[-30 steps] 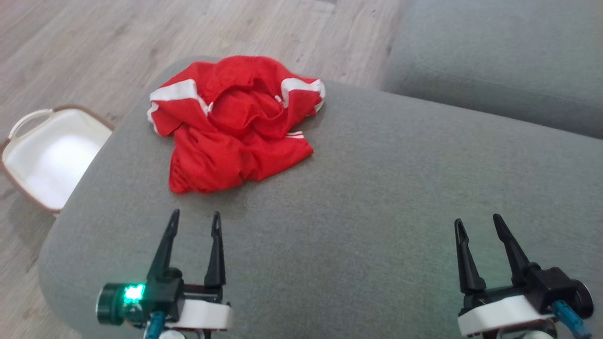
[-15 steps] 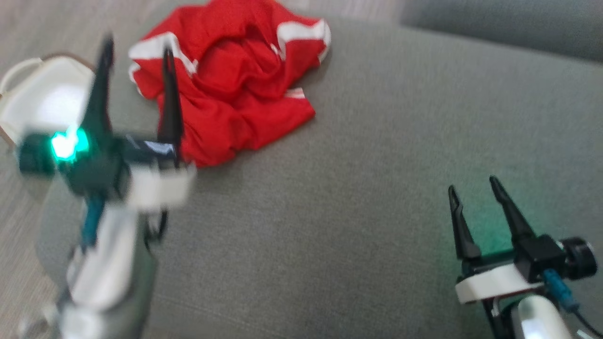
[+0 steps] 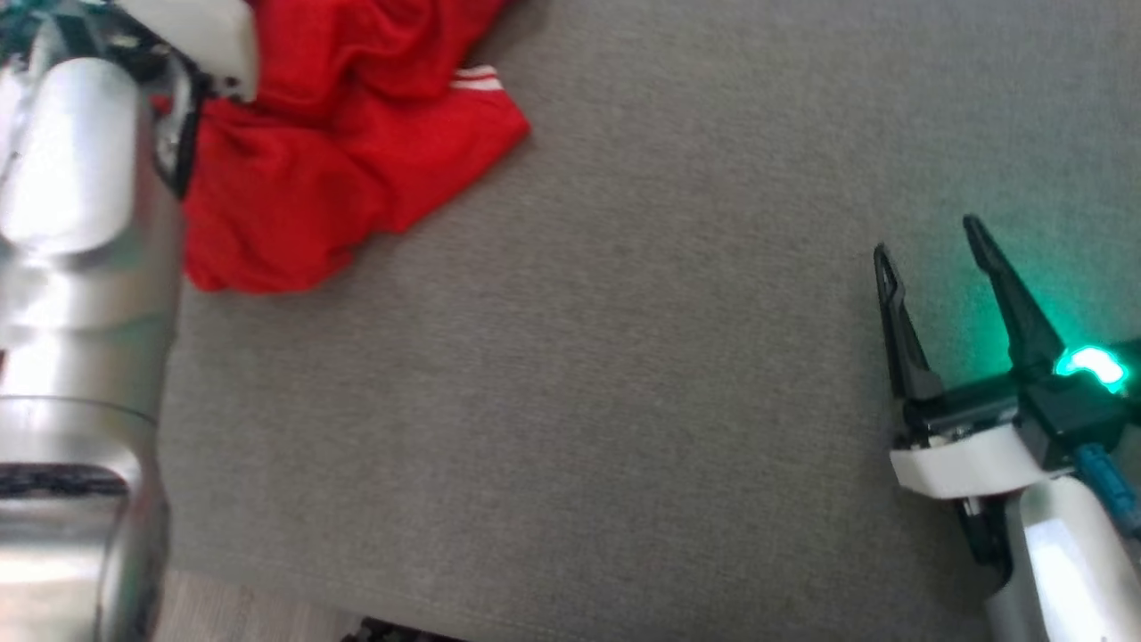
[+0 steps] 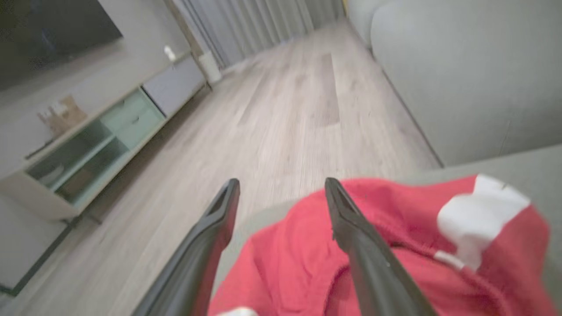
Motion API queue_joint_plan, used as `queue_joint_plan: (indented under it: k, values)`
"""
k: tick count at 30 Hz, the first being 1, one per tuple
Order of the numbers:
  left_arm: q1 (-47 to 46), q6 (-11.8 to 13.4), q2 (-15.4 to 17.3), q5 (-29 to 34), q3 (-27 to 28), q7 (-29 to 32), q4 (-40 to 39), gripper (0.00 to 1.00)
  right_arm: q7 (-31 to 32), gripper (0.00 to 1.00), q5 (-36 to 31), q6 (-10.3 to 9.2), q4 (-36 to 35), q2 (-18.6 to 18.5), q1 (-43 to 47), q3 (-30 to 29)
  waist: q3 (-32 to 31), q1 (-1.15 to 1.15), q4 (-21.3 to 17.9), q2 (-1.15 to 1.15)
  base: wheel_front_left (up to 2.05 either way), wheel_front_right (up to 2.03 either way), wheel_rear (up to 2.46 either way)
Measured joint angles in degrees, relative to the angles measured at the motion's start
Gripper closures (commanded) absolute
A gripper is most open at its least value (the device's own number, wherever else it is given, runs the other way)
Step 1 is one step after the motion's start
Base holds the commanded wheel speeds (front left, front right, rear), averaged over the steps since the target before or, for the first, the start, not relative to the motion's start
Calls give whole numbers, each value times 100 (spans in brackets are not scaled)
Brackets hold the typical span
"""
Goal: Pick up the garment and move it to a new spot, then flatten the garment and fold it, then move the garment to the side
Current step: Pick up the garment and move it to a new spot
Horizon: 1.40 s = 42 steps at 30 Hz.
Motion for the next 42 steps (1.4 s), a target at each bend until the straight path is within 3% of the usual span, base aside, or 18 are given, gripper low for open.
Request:
queue_joint_plan:
  k: [6, 13, 14, 15, 23, 30, 37, 42]
  values:
    - [-183, -55, 197, -85, 68, 580, 1423, 0, -33, 0, 12, 0, -368, -22, -188, 96, 358, -1, -292, 0, 0, 0, 0]
    - [-293, -33, 300, -202, 167, 557, 2111, 0, -44, 0, 29, 0, -547, -48, -210, 125, 537, -2, -420, 0, 0, 0, 0]
    - [-311, 10, 298, -202, 165, 483, 2136, 55, -44, 0, 27, 0, -547, -59, -210, 121, 536, -2, -409, 0, 0, 0, 0]
    - [-315, 31, 299, -212, 164, 247, 2158, 100, -44, 0, 27, 0, -542, -91, -207, 107, 529, -2, -376, 0, 0, 0, 0]
    - [-711, 131, 296, -133, -55, -667, 2135, 100, -43, 0, 27, 0, -333, -114, -206, 189, 255, -2, -323, 0, 0, 0, 0]
    - [-1091, 55, 296, 145, -457, -1121, 1906, 100, -43, 0, 124, 0, -211, 130, -199, 335, -283, -2, -464, 0, 0, 0, 0]
    - [-1479, -202, 224, 378, -916, -1248, 1539, 100, -43, 0, 292, 0, -165, 412, -101, 344, -894, -3, -913, 0, 0, 0, 0]
    - [-1501, -369, -147, 404, -1263, -1287, 1315, 100, -43, 0, 428, 0, -167, 494, 272, 311, -1313, -3, -1425, 0, 0, 0, 0]
